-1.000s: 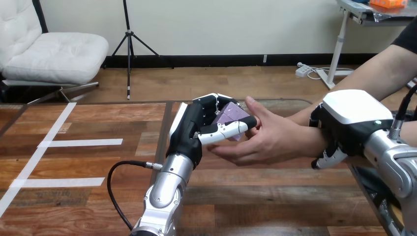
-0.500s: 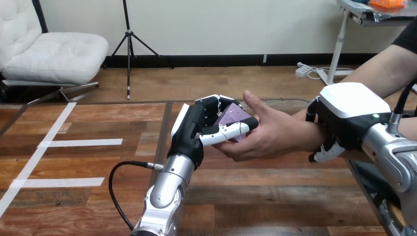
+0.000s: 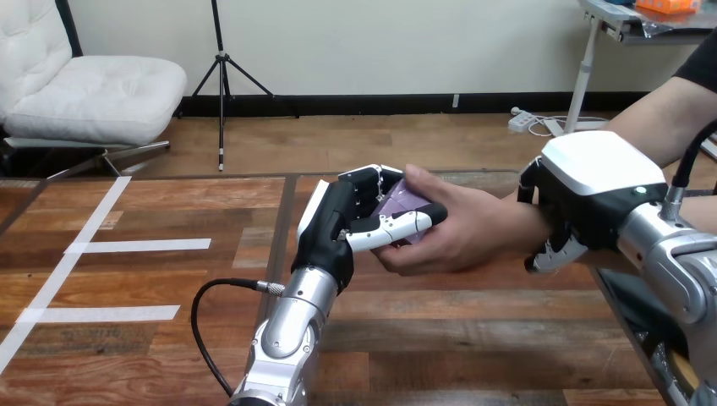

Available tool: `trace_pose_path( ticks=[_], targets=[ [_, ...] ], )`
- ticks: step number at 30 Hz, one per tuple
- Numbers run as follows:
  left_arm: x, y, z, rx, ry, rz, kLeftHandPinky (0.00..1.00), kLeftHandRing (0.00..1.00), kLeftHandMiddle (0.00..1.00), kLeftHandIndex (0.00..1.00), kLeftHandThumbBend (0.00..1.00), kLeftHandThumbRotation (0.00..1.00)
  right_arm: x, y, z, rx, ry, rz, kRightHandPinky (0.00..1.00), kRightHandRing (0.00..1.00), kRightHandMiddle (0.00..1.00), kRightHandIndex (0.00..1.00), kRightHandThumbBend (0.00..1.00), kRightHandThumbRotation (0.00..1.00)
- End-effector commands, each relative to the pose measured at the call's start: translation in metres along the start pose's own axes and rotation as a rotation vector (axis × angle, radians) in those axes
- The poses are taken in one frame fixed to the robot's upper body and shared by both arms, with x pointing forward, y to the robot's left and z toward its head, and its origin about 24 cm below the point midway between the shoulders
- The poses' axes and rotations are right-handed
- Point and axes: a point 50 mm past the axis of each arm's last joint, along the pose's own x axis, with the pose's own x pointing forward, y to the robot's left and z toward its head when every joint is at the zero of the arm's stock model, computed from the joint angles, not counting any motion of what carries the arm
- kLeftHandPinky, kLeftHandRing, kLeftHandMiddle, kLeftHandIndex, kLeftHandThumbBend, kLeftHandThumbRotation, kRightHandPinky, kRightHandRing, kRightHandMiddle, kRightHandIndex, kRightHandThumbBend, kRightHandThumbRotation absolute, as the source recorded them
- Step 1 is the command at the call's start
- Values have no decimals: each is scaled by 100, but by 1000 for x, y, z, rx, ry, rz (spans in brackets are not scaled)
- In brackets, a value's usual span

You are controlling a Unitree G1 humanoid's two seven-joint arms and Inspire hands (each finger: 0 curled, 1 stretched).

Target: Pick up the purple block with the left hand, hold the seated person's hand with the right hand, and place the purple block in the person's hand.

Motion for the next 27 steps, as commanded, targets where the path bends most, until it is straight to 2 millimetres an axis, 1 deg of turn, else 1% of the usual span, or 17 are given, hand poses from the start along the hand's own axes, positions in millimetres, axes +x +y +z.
trace_pose_path(
  ticks=[1, 19, 27],
  targets=[
    [13, -8, 22, 0, -85, -34, 27, 34, 42, 44, 80, 0, 6, -33, 5, -19, -21, -117, 35, 42, 48, 50, 74, 0],
    [13, -11, 21, -3, -80, -37, 28, 34, 43, 45, 80, 0, 10, -36, 8, -22, -36, -124, 34, 41, 48, 50, 76, 0],
    [13, -11, 21, -8, -81, -37, 28, 34, 43, 45, 80, 0, 11, -36, 9, -18, -38, -131, 32, 39, 46, 49, 78, 0]
  ],
)
